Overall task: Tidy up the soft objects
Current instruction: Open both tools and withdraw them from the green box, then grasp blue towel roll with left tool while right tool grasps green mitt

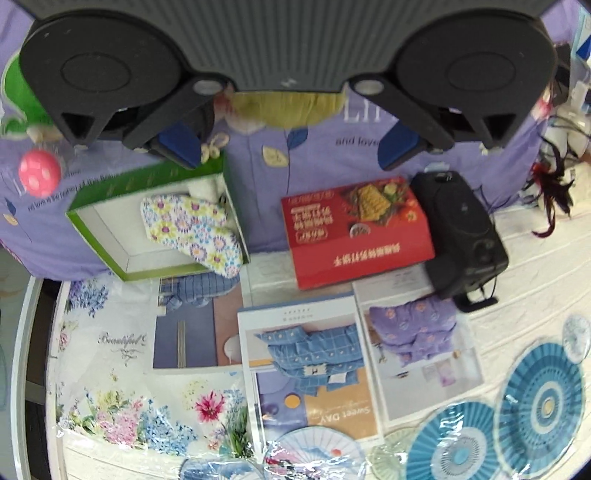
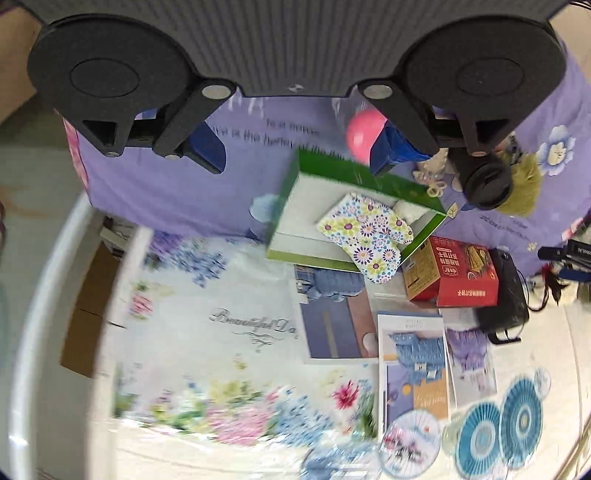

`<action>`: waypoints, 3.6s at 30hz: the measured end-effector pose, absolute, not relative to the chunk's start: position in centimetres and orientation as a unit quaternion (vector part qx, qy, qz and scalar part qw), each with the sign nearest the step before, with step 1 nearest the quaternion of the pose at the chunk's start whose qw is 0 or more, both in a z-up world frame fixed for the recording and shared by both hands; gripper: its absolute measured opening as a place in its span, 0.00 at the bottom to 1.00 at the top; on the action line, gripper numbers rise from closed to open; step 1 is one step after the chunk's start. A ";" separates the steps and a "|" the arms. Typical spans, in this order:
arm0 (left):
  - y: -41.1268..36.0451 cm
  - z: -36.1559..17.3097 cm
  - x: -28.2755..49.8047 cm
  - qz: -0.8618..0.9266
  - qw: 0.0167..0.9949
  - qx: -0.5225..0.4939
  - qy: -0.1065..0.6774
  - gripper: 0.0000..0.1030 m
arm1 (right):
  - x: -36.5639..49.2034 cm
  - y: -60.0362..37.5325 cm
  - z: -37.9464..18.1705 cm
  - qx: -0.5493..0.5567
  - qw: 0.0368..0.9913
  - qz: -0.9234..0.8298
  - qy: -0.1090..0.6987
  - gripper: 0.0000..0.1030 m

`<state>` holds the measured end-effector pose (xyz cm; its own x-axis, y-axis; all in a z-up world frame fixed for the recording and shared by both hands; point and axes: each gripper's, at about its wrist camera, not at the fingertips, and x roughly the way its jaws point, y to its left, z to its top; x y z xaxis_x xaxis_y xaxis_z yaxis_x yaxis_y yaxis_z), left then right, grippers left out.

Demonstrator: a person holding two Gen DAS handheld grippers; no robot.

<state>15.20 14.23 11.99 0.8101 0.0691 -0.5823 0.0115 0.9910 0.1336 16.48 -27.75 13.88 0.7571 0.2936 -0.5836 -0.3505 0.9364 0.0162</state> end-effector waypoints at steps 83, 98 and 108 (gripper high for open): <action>6.7 -7.1 11.6 -0.059 0.877 0.028 0.477 1.00 | 15.3 -20.1 -4.6 -0.002 0.872 0.264 0.412 0.71; 7.1 -6.5 11.0 -0.068 0.885 0.031 0.460 0.61 | 13.4 -16.8 -6.4 -0.075 0.896 0.226 0.374 0.81; 8.4 -4.3 8.5 -0.043 0.887 -0.003 0.460 0.29 | 10.6 -19.4 -4.9 -0.023 0.911 0.219 0.348 0.22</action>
